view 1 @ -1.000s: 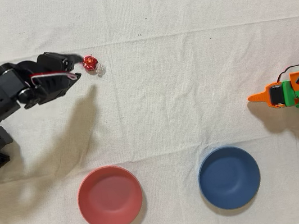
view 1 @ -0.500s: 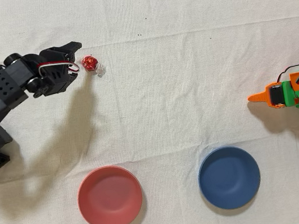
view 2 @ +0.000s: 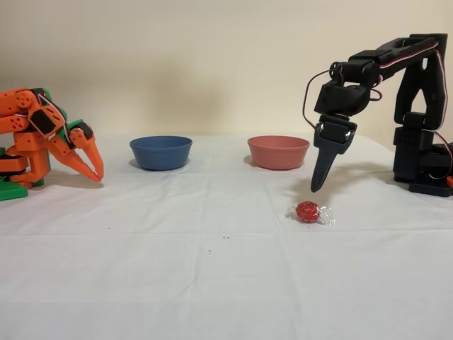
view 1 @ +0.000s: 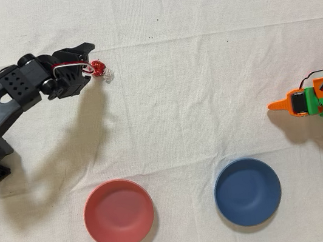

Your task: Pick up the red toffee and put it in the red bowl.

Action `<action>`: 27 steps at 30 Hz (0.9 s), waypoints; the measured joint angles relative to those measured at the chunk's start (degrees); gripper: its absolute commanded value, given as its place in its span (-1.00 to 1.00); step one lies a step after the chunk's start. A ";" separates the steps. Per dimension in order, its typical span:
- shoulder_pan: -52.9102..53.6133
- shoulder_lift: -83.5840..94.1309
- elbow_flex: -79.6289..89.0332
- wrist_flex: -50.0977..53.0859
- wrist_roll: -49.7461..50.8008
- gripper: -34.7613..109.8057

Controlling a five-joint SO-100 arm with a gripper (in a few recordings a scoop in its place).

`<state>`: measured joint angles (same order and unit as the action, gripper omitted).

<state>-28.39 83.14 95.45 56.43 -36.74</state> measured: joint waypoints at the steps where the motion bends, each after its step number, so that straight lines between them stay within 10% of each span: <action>1: 0.09 -0.79 -0.18 -0.44 0.00 -0.07; 27: 3.16 -5.36 1.14 -7.73 0.70 -0.08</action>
<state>-25.22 77.78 96.59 48.69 -36.04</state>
